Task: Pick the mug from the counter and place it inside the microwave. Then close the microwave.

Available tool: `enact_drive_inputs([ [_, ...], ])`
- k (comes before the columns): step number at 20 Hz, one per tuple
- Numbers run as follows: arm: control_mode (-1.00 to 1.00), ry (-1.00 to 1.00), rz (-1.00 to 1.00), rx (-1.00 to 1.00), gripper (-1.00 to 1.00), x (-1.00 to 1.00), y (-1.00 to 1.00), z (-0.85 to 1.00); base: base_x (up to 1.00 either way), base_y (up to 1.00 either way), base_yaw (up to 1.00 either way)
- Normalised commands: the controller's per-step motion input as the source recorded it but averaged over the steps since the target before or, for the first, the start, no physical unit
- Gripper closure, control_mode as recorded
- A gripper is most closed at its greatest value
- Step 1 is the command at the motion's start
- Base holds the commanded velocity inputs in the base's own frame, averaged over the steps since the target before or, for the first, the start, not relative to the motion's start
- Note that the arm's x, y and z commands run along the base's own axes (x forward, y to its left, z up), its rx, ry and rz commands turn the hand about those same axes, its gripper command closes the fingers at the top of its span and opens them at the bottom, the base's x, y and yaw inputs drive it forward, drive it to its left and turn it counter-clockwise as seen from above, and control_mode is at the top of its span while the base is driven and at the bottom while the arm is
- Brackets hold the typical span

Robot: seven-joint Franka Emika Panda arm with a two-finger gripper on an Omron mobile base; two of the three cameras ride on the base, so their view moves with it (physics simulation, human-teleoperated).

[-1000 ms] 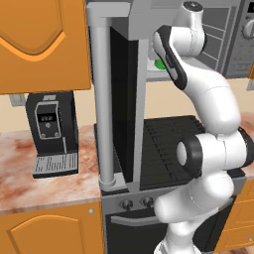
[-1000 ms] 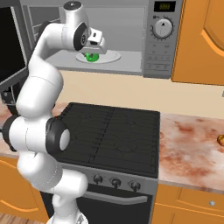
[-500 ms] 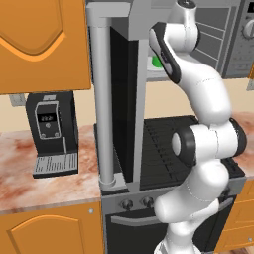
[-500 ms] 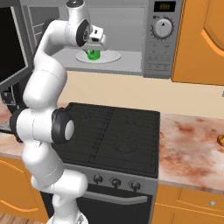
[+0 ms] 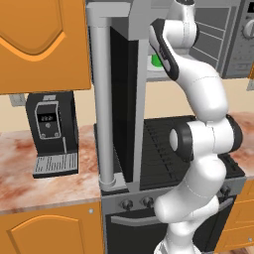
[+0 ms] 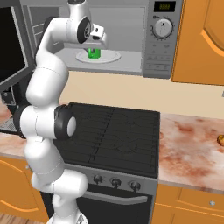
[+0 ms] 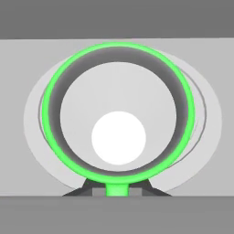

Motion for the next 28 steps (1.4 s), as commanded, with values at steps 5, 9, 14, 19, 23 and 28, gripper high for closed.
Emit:
enact_drive_inputs([
  [5,-1.0,0.0,0.0,0.0,-1.0,0.0,0.0,0.0,0.0,0.0,0.0],
  [9,-1.0,0.0,0.0,0.0,-1.0,0.0,0.0,0.0,0.0,0.0,0.0],
  [14,-1.0,0.0,0.0,0.0,-1.0,-0.12,0.0,0.0,0.0,0.0,0.0],
  [19,-1.0,0.0,0.0,0.0,-1.0,-0.59,0.0,0.0,0.0,0.0,0.0],
  [23,-1.0,0.0,0.0,0.0,-1.0,-0.77,0.0,-0.13,0.0,0.0,0.0],
  [28,-1.0,-0.05,0.0,0.0,-1.0,-0.62,0.0,-0.29,0.0,0.0,0.0],
])
